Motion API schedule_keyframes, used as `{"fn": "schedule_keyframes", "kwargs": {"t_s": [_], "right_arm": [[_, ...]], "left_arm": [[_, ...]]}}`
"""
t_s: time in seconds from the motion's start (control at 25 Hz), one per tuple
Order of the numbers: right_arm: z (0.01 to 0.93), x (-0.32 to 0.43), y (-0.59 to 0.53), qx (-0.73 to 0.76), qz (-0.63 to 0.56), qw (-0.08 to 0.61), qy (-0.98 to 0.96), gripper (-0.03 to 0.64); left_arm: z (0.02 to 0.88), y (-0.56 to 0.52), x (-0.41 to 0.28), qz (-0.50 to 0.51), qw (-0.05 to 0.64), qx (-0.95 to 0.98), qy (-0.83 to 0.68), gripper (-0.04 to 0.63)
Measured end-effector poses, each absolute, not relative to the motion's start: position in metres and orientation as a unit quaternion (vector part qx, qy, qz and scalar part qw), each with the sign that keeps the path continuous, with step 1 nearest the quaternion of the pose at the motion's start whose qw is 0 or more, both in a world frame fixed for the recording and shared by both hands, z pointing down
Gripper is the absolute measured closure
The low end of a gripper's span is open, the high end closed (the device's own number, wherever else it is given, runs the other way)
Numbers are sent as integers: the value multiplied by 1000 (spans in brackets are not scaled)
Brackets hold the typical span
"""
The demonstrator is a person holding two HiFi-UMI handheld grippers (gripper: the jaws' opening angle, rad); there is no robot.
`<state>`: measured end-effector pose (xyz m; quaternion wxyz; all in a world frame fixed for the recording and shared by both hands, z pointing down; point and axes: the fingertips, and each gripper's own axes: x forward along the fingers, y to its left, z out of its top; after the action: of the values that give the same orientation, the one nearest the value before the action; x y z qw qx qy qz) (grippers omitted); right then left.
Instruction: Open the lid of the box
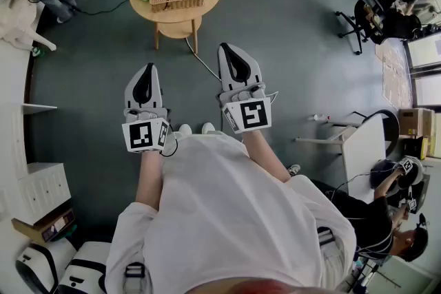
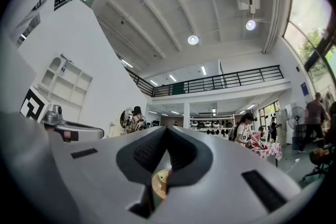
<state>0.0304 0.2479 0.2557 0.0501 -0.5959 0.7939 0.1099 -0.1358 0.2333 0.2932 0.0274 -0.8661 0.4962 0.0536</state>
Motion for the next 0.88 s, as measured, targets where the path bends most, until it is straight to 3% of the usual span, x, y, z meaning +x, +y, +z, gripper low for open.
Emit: {"fn": "schedule_keyframes", "kwargs": {"t_s": [0.88], "right_arm": [[270, 42, 243, -596, 96, 60, 795, 618]], "left_arm": [[300, 234, -123, 42, 31, -857, 513, 600]]}}
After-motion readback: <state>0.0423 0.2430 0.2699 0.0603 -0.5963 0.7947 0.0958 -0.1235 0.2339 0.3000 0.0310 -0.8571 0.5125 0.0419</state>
